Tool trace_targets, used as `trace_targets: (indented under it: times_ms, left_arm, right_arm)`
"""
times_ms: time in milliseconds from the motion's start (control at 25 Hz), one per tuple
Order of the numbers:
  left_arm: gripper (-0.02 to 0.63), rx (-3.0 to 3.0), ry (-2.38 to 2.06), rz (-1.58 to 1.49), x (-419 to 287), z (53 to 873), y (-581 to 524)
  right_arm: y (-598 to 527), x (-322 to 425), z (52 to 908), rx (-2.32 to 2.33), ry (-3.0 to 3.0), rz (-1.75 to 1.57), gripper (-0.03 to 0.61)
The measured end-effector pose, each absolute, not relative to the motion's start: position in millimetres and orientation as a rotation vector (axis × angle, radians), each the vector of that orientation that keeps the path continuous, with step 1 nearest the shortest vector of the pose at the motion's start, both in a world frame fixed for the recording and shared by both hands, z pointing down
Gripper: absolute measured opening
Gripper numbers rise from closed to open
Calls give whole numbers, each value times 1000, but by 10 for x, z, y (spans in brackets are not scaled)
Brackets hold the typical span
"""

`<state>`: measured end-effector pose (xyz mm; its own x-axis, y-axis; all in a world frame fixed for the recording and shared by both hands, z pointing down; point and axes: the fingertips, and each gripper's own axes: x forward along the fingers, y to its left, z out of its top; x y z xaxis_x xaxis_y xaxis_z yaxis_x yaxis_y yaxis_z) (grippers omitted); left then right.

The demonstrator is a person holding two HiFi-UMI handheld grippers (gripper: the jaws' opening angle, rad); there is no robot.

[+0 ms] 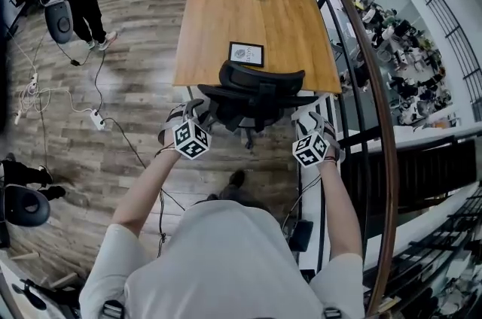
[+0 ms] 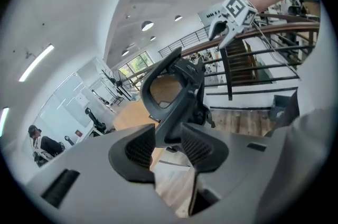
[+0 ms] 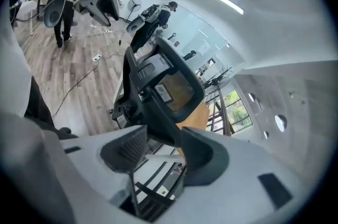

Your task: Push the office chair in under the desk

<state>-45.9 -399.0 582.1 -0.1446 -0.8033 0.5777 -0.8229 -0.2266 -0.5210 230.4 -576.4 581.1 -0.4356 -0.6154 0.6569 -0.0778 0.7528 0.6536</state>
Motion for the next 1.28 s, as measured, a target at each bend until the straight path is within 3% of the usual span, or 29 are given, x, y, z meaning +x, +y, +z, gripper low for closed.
trace_targets:
  times_ms: [280, 680, 1280]
  left_arm:
    - [114, 2076, -2017, 1110, -164, 5432, -3666]
    - [51, 2076, -2073, 835, 270, 5139, -3501]
    - [-5, 2046, -2110, 475, 890, 4793, -3365]
  right_arm:
    - [-5225, 2470, 5314, 664, -2153, -499, 164]
    - [-4875, 2680, 4965, 732, -2428, -343, 37]
    - [-4754, 2972, 4396, 721, -2732, -198, 3]
